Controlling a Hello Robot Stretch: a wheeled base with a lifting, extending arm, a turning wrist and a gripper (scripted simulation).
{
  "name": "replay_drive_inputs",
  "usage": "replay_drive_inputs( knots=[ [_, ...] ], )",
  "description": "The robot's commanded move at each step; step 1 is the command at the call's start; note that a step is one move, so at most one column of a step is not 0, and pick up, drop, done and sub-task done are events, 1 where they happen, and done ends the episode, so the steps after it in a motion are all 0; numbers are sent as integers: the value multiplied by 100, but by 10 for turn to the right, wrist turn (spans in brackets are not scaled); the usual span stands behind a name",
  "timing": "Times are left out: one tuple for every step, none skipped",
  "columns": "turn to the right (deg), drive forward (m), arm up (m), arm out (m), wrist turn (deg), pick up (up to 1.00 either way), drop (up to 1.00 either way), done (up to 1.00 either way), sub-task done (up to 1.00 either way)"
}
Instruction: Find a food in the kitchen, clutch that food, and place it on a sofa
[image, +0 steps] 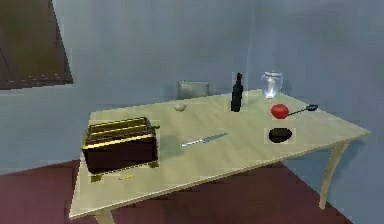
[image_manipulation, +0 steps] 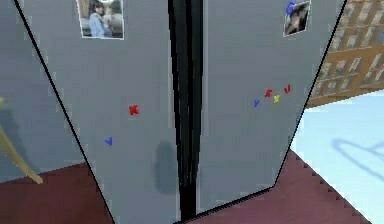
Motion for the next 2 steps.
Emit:
replay_drive_inputs(
  knots=[
    [-450,0,0,0,0,0,0,0,0],
    [-180,0,0,0,0,0,0,0,0]
  ],
)
